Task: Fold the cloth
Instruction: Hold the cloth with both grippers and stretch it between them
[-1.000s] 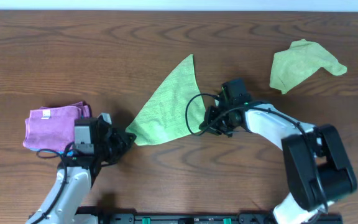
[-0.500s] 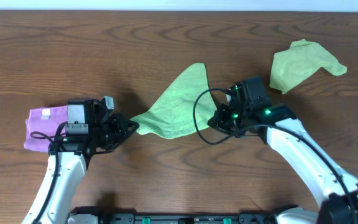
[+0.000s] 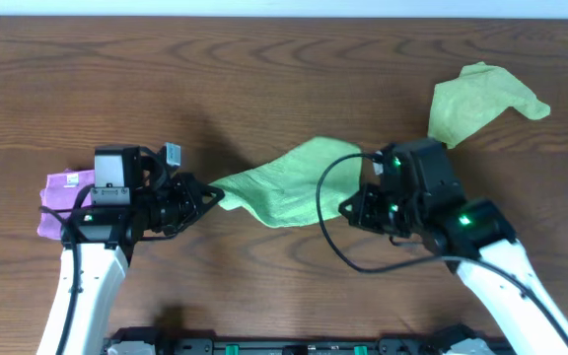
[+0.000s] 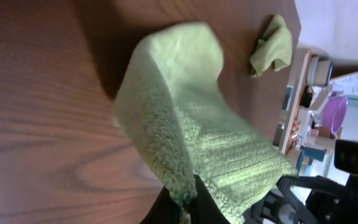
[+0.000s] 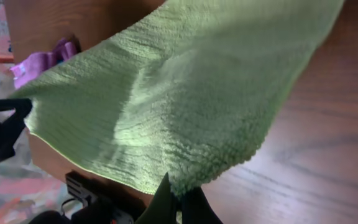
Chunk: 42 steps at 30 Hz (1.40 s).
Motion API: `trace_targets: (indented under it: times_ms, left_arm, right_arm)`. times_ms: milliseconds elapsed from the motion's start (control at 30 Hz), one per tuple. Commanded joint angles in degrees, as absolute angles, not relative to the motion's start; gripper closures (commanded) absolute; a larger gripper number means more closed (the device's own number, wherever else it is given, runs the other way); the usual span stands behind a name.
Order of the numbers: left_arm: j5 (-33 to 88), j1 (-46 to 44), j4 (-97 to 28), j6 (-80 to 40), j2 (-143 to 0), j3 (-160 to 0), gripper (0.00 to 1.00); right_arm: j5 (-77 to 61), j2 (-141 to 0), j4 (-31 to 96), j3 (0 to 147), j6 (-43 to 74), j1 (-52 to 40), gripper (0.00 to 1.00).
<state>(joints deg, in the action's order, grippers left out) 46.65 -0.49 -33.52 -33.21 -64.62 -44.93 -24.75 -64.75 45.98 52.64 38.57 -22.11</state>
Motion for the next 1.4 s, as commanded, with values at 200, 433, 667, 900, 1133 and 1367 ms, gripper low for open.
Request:
trace_targets:
  times_ms: [200,433,667,900,1133,1367]
  left_arm:
    - [47.4,-0.4,-44.1,-26.0,-63.8,-52.1,0.94]
    - [44.5,-0.4,-54.6,-22.2,-62.8,-58.1,0.94]
    - [44.0,-0.4,-62.0,-22.3,-61.6,-59.0,0.94]
    - [38.1,-0.4,-69.3,-22.3,-61.9,-68.3,0.94]
    - [33.6,-0.4,-74.0,-22.3,-63.4,-74.1,0.94]
    - [33.7,-0.4,-76.5,-22.6,-64.2,-74.1,0.94]
  right_arm:
    - [-20.3,-55.9,55.4,53.6,39.9,-25.2,0.99]
    - [-15.9,-53.8,64.2,61.8,41.6,-30.0,0.99]
    - [-10.5,-54.8,73.2,69.1,44.3,-33.0,0.99]
    - [-7.9,-58.4,80.1,77.1,44.3,-33.0,0.99]
    - [-6.2,-62.7,82.1,82.5,44.1,-33.0,0.99]
    - [-7.1,-63.2,83.4,83.7,44.6,-33.0,0.99]
